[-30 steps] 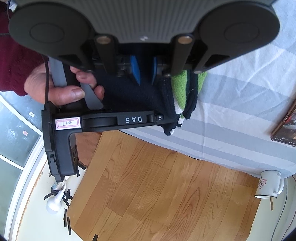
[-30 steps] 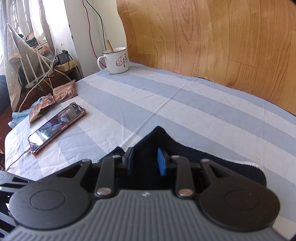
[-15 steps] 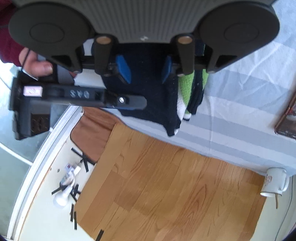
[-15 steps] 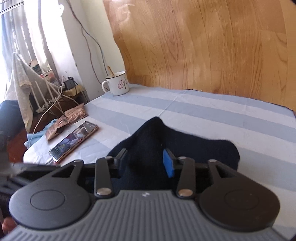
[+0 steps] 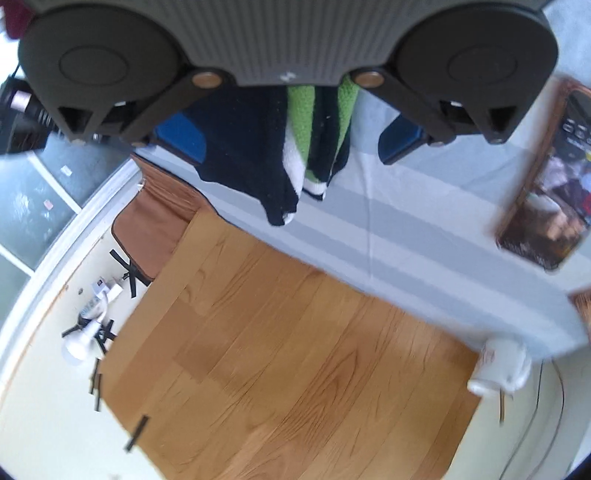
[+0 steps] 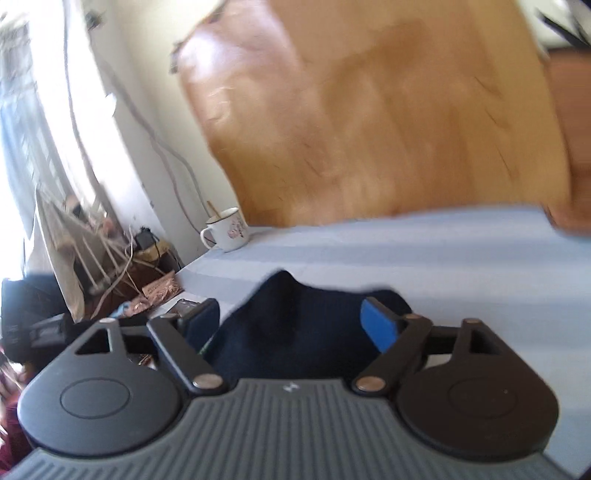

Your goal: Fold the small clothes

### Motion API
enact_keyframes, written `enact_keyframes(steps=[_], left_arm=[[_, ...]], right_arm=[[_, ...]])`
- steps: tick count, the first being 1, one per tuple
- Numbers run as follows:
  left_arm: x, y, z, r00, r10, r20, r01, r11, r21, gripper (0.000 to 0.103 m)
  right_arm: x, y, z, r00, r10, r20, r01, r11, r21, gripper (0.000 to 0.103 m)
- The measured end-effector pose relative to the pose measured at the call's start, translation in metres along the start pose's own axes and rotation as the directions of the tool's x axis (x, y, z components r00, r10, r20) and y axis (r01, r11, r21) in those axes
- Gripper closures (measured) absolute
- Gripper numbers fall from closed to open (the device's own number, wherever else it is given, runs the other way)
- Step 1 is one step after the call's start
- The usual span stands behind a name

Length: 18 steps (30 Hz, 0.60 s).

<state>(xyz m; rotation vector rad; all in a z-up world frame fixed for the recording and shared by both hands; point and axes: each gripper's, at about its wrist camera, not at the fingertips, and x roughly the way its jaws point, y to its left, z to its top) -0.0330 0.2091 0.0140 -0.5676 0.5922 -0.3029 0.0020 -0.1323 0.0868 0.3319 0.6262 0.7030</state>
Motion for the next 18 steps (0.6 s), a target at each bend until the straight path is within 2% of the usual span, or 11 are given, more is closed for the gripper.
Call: enact_keyframes(steps=[3, 8, 11, 14, 16, 17, 18], left_arm=[[0.017, 0.002, 0.002, 0.999, -0.022, -0.047, 0.022, 1.000, -0.013, 0.000], [0.047, 0.009, -0.003, 0.988, -0.062, -0.143, 0.056, 0.997, -0.051, 0.000], [0.064, 0.017, -0.010, 0.977, -0.078, -0.198, 0.061, 0.994, -0.091, 0.000], [0.065, 0.014, -0.019, 0.984, -0.072, -0.164, 0.060, 0.995, -0.078, 0.002], [0.066, 0.007, -0.022, 0.988, -0.031, -0.154, 0.023, 0.998, -0.050, 0.016], [0.066, 0.003, -0.021, 0.987, -0.015, -0.160, 0.009, 0.999, -0.042, 0.021], [0.066, 0.000, -0.017, 0.985, -0.017, -0.171, 0.008, 0.999, -0.048, 0.034]], right_arm=[[-0.004, -0.031, -0.018, 0.999, 0.012, -0.041, -0.005, 0.986, 0.166, 0.017], [0.001, -0.052, -0.039, 0.994, 0.099, -0.042, -0.079, 0.939, 0.335, 0.016], [0.019, -0.052, -0.044, 0.988, 0.121, -0.093, -0.083, 0.937, 0.338, 0.016], [0.027, -0.042, -0.044, 0.986, 0.139, -0.095, -0.110, 0.958, 0.264, 0.018], [0.039, -0.033, -0.043, 0.985, 0.145, -0.094, -0.118, 0.962, 0.244, 0.019], [0.043, -0.033, -0.041, 0.985, 0.148, -0.092, -0.123, 0.964, 0.237, 0.023], [0.044, -0.032, -0.039, 0.985, 0.151, -0.082, -0.128, 0.964, 0.233, 0.026]])
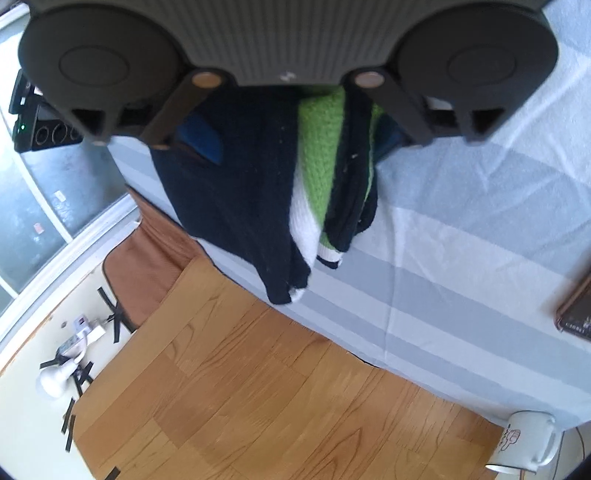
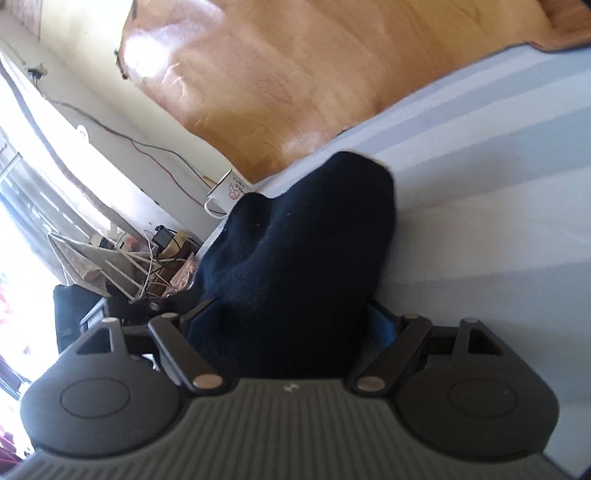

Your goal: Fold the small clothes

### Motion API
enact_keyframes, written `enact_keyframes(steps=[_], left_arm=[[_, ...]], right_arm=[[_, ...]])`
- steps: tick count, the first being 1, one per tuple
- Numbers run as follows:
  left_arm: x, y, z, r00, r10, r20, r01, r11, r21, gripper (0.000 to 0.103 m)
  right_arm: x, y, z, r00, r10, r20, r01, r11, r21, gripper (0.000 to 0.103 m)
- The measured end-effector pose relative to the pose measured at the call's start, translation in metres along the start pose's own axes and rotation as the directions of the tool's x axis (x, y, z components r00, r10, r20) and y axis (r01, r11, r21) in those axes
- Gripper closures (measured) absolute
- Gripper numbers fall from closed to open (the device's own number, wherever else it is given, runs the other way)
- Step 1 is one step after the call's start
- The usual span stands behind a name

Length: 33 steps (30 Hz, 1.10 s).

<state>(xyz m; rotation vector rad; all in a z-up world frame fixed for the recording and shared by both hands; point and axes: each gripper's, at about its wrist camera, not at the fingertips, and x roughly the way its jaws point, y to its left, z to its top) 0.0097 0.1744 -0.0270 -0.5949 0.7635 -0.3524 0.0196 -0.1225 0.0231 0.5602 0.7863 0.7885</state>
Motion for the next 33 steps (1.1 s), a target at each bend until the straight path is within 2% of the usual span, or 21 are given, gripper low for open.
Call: enact_keyframes(steps=[1, 4, 7, 11, 16, 19, 20, 21, 23, 24, 25, 27, 29, 33], left_arm=[[0.000, -0.003, 0.005, 1.000, -0.005, -0.007, 0.005, 1.000, -0.009, 0.040], [0.007, -0.024, 0.027, 1.000, -0.002, 0.002, 0.002, 1.000, 0.031, 0.043], [0.027, -0.050, 0.053, 1.000, 0.009, 0.026, -0.012, 0.996, 0.091, 0.043], [0.073, -0.077, 0.094, 0.998, 0.008, 0.068, -0.019, 0.987, 0.161, 0.042], [0.150, -0.085, 0.129, 0.996, 0.043, 0.082, -0.056, 0.985, 0.160, 0.044], [0.186, -0.078, 0.132, 0.993, 0.088, 0.073, -0.098, 0.984, 0.151, 0.042], [0.194, -0.073, 0.130, 0.991, 0.106, 0.077, -0.117, 0.981, 0.156, 0.040], [0.197, -0.070, 0.127, 0.990, 0.106, 0.097, -0.121, 0.979, 0.165, 0.032], [0.195, -0.068, 0.123, 0.989, 0.101, 0.108, -0.120, 0.976, 0.182, 0.029], [0.193, -0.070, 0.123, 0.988, 0.098, 0.118, -0.119, 0.974, 0.192, 0.027], [0.193, -0.072, 0.121, 0.985, 0.112, 0.131, -0.137, 0.969, 0.205, 0.021], [0.188, -0.076, 0.117, 0.978, 0.138, 0.157, -0.171, 0.958, 0.228, 0.019], [0.178, -0.082, 0.112, 0.967, 0.159, 0.198, -0.208, 0.943, 0.259, 0.018], [0.156, -0.090, 0.094, 0.952, 0.191, 0.240, -0.258, 0.922, 0.290, 0.014]], right_arm=[[0.000, 0.001, 0.004, 1.000, 0.010, 0.010, -0.010, 1.000, -0.009, 0.034], [-0.008, 0.003, 0.020, 0.997, 0.021, 0.071, -0.016, 0.997, -0.076, 0.041], [-0.016, 0.002, 0.045, 0.989, 0.006, 0.149, 0.016, 0.989, -0.146, 0.042], [-0.020, -0.011, 0.091, 0.975, -0.038, 0.220, 0.085, 0.975, -0.206, 0.042], [0.002, -0.057, 0.145, 0.961, -0.116, 0.252, 0.167, 0.967, -0.193, 0.042], [0.018, -0.087, 0.164, 0.963, -0.158, 0.219, 0.197, 0.966, -0.167, 0.042], [0.024, -0.096, 0.167, 0.964, -0.172, 0.201, 0.205, 0.966, -0.158, 0.042], [0.028, -0.107, 0.167, 0.964, -0.182, 0.195, 0.211, 0.968, -0.139, 0.041], [0.026, -0.133, 0.163, 0.970, -0.136, 0.202, 0.144, 0.989, -0.027, 0.034], [0.022, -0.134, 0.167, 0.973, -0.128, 0.194, 0.131, 0.991, -0.006, 0.033], [0.020, -0.133, 0.165, 0.970, -0.129, 0.204, 0.135, 0.991, -0.016, 0.029], [0.018, -0.124, 0.163, 0.963, -0.165, 0.215, 0.178, 0.983, -0.043, 0.026], [0.010, -0.114, 0.156, 0.946, -0.210, 0.248, 0.234, 0.970, -0.072, 0.021], [-0.016, -0.100, 0.130, 0.917, -0.270, 0.294, 0.301, 0.952, -0.063, 0.021]])
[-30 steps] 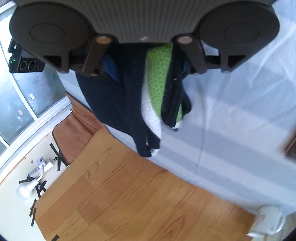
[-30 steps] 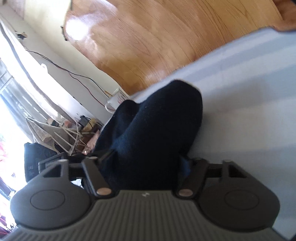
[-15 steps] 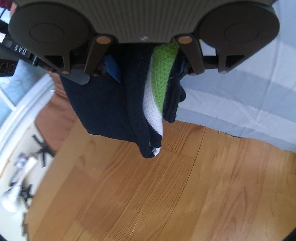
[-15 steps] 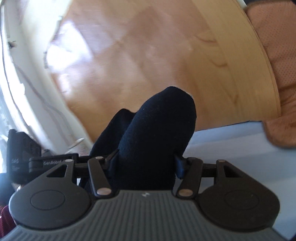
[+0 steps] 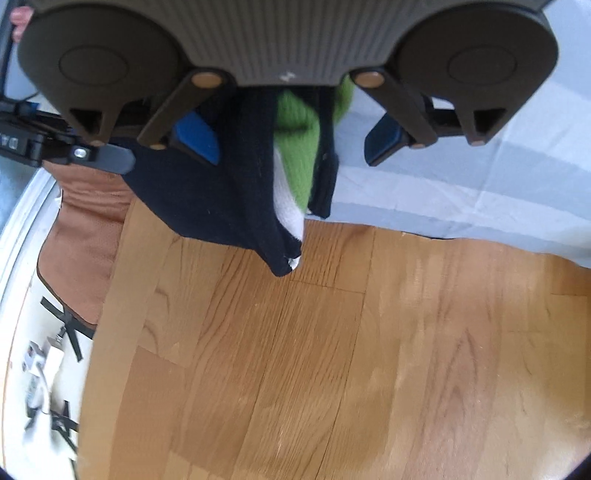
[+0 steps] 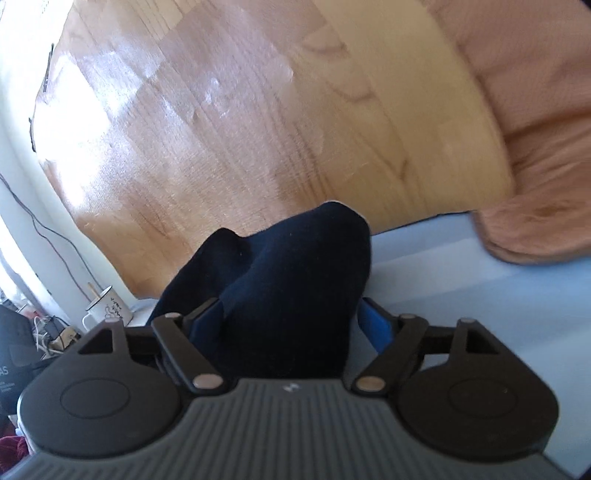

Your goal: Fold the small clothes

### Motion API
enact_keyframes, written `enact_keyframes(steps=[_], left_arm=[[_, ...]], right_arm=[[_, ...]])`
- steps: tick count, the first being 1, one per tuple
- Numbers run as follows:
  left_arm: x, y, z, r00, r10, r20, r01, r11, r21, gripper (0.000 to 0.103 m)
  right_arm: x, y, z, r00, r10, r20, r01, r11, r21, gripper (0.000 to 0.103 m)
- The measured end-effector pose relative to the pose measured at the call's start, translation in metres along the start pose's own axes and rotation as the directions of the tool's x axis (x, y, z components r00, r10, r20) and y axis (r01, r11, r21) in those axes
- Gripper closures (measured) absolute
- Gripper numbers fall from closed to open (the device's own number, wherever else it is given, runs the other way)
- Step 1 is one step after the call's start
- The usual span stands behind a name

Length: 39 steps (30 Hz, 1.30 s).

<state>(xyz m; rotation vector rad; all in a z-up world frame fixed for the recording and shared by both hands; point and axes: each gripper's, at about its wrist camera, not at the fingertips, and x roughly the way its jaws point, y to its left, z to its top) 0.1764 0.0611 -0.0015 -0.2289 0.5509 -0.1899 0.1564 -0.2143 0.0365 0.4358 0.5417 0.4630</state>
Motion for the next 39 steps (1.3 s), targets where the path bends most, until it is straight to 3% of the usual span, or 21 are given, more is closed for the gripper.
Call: enact_keyframes(steps=[5, 13, 22, 29, 39], left_arm=[[-0.029, -0.004, -0.011, 0.999, 0.050, 0.012, -0.050, 0.999, -0.001, 0.009], [-0.064, -0.023, -0.053, 0.990, 0.116, -0.074, -0.113, 0.992, 0.053, 0.009], [-0.114, -0.043, -0.087, 0.984, 0.178, -0.007, -0.176, 0.980, 0.089, 0.005], [-0.133, -0.058, -0.100, 0.960, 0.266, 0.083, -0.276, 0.950, 0.146, 0.000], [-0.131, -0.058, -0.101, 0.952, 0.298, 0.072, -0.306, 0.940, 0.152, 0.000]], right_arm=[[-0.036, 0.011, -0.025, 0.997, -0.069, 0.016, 0.069, 0.998, -0.005, 0.019], [-0.065, 0.035, -0.067, 0.993, -0.118, -0.011, 0.118, 0.993, 0.008, 0.017], [-0.099, 0.058, -0.100, 0.979, -0.190, 0.067, 0.191, 0.982, 0.000, 0.016], [-0.106, 0.064, -0.109, 0.975, -0.210, 0.068, 0.212, 0.977, -0.011, 0.015], [-0.109, 0.065, -0.113, 0.978, -0.195, 0.071, 0.197, 0.980, -0.014, 0.014]])
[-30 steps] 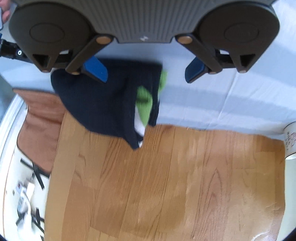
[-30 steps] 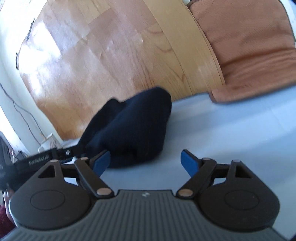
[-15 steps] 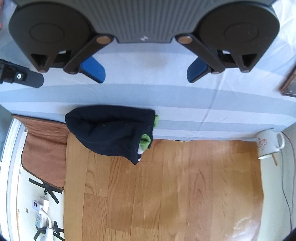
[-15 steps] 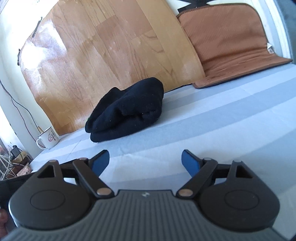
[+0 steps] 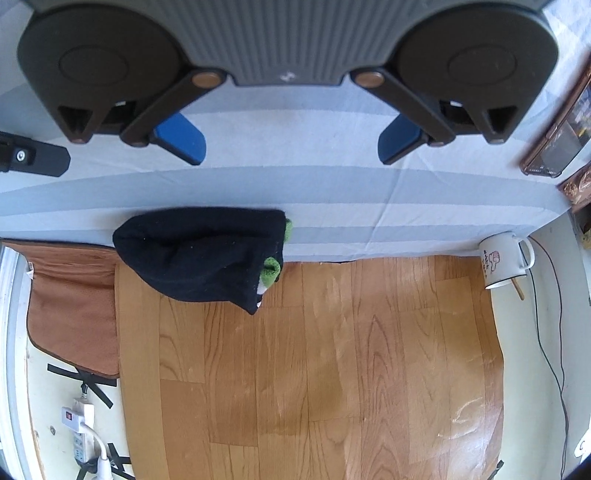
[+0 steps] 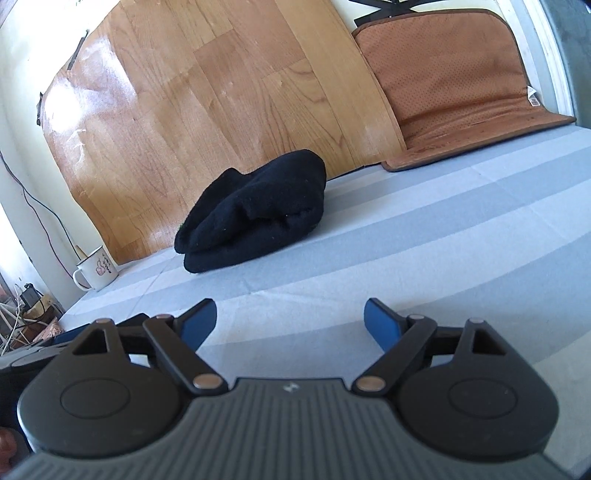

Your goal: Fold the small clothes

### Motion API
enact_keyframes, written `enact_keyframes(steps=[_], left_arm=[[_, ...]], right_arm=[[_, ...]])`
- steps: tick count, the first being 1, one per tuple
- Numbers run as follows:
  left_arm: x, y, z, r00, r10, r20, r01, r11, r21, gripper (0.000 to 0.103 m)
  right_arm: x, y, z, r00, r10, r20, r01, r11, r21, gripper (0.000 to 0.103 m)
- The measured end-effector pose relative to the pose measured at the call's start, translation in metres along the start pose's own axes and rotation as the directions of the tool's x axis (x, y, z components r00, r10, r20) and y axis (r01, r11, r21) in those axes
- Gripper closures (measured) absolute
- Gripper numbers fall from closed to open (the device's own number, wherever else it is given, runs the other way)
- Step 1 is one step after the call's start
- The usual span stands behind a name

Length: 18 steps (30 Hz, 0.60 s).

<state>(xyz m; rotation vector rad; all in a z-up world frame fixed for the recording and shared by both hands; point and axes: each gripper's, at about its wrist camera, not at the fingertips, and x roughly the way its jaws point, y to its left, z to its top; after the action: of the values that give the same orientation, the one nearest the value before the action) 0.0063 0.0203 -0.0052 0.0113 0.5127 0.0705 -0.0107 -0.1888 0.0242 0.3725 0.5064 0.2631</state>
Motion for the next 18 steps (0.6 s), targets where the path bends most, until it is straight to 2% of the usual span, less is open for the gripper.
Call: enact_keyframes(steps=[18], left_arm=[[0.0097, 0.0066, 0.0001, 0.998, 0.000, -0.068, -0.002, 0.999, -0.033, 0.000]], right_arm=[[-0.0030, -0.0015, -0.0011, 1.000, 0.013, 0.004, -0.013, 1.000, 0.021, 0.011]])
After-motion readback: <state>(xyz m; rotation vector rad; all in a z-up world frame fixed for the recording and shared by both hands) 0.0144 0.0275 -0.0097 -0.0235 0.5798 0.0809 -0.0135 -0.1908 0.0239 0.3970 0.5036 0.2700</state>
